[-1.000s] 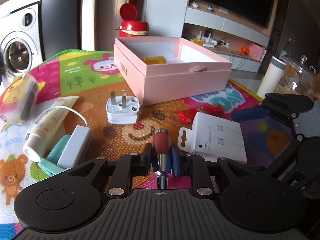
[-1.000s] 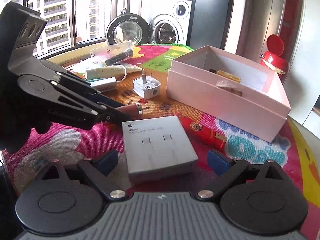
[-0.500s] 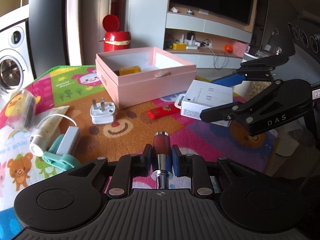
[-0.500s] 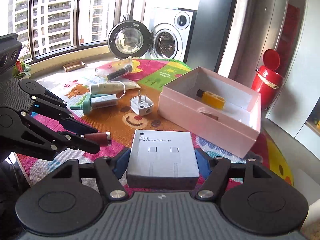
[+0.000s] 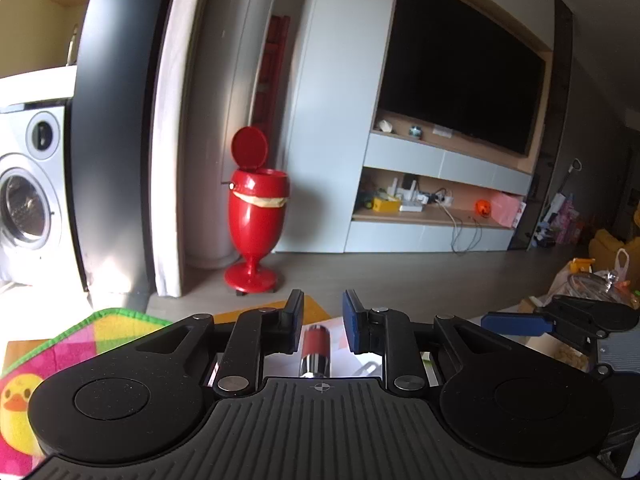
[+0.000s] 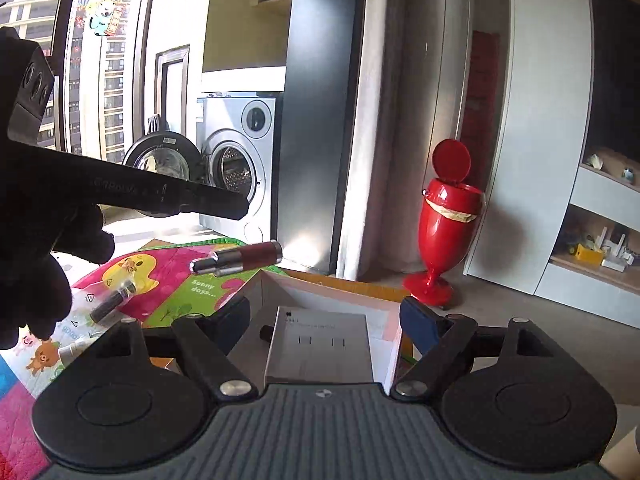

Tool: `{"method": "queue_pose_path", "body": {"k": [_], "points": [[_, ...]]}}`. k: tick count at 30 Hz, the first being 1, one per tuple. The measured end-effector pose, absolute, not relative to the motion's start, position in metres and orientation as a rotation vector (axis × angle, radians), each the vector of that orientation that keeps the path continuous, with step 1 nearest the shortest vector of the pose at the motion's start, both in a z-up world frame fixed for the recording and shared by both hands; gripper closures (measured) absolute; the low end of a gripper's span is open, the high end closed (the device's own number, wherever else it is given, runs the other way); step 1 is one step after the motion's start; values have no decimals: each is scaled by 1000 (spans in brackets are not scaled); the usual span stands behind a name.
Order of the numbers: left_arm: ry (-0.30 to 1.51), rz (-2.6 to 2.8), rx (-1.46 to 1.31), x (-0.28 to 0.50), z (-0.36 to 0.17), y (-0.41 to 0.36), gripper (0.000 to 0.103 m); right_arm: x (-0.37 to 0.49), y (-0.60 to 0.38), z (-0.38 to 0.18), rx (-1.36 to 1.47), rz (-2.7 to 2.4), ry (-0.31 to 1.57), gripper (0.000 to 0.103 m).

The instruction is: Organize rigid objects

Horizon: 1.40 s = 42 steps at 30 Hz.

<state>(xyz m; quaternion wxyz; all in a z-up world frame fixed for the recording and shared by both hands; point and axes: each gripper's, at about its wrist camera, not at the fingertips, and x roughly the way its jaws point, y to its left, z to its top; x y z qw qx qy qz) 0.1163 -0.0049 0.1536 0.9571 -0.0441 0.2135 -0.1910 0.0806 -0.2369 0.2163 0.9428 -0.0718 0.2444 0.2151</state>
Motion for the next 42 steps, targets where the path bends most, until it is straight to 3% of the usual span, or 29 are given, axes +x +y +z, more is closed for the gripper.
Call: {"method": "queue_pose_path", "body": {"k": [8,15,24,32,39,40,42], "points": [[540,-277,-244,81,77,59,78,15,-239,138,-262,451,516,20],[667,-293,-395,65,23,97,78,-4,-226,101,-109,516,687,20],[690,-347,-336,43,9,80,76,-11,-203,100,-194,513,660,20],[623,-341,-63,-18,20,51,75,-10,-179,107,-242,579,621,20],[579,-205,-70,-55,43,90,75,1,-119,100,-301,765,620,20],[583,-177,-81,-55,42,96,75,3,-112,97,-302,772,629,24],[598,-112,-135,-54,38,115,75,7,-103,93,-296,777,670,46]]}}
